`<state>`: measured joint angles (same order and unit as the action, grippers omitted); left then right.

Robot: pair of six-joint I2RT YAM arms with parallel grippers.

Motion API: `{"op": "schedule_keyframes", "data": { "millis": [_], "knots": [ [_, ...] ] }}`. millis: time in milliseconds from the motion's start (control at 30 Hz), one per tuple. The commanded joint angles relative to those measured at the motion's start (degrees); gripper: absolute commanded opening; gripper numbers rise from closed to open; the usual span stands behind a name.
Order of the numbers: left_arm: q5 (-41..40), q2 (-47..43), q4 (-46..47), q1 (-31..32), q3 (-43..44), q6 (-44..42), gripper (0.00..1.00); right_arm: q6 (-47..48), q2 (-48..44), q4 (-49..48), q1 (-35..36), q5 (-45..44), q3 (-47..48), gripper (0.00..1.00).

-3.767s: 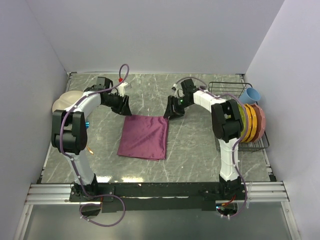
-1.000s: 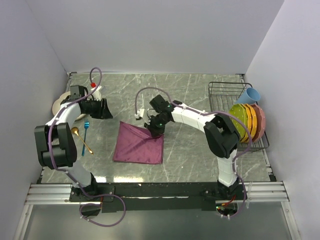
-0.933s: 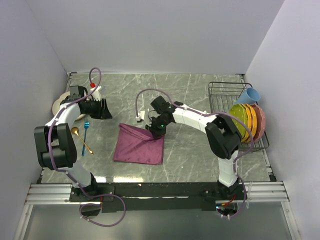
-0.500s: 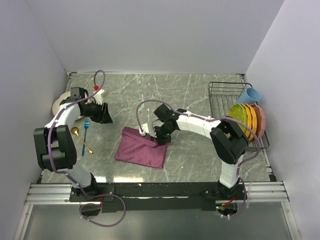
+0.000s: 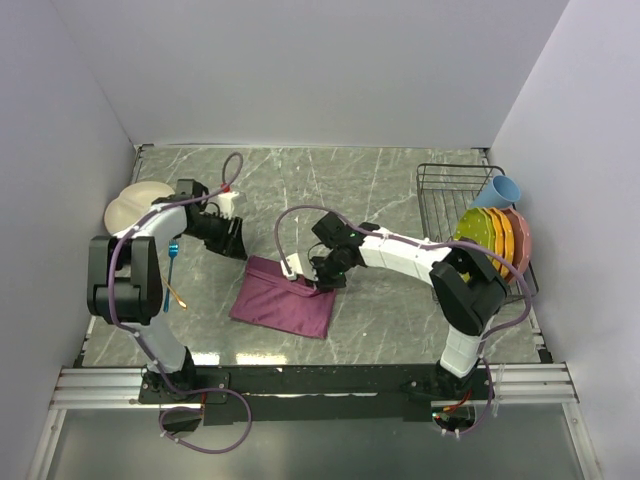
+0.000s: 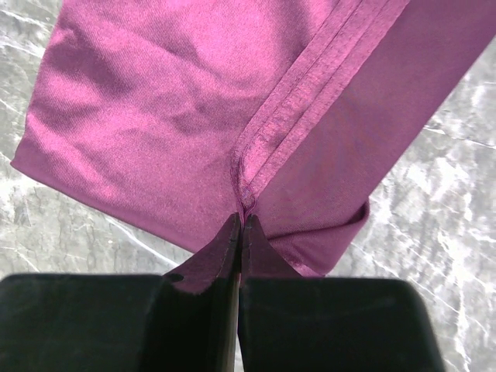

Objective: Fold the napkin into a case and place the utensils inside

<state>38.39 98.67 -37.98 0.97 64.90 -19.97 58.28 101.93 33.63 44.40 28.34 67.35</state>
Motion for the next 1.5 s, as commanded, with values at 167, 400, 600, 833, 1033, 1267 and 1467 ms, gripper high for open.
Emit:
{"op": "schedule_keyframes", "data": {
  "millis": [167,400,600,833,1033,1267,1467],
  "knots": [
    [-1.47,2.66,0.71,4.73,0.49,2.39,0.50,1.39,-3.93,-0.84,0.33,0.93,-1.43,0.00],
    [-3.06,4.69,-2.27,5.27,1.01,1.07,0.38,2.71,-3.49,-0.23,0.86,0.49,-2.75,0.00],
    [-3.85,5.21,-3.16,5.27,1.45,0.80,0.34,3.59,-1.30,0.47,2.09,-1.70,-1.52,0.00],
    [0.46,3.80,-5.69,0.96,9.18,-7.18,0.56,7.89,0.99,0.13,3.14,-6.45,-1.43,0.00],
    [1.60,11.08,-12.73,5.26,19.29,-13.69,0.57,12.03,1.78,-1.72,3.23,-9.52,-1.96,0.00],
    [3.62,11.20,-10.98,5.53,17.46,-10.89,0.52,17.38,2.40,-6.46,3.15,-12.34,-2.66,0.00],
    [6.70,6.89,-7.03,7.29,12.18,-6.32,0.43,21.77,-1.46,-12.86,3.15,-12.69,-8.45,0.00]
  ]
}}
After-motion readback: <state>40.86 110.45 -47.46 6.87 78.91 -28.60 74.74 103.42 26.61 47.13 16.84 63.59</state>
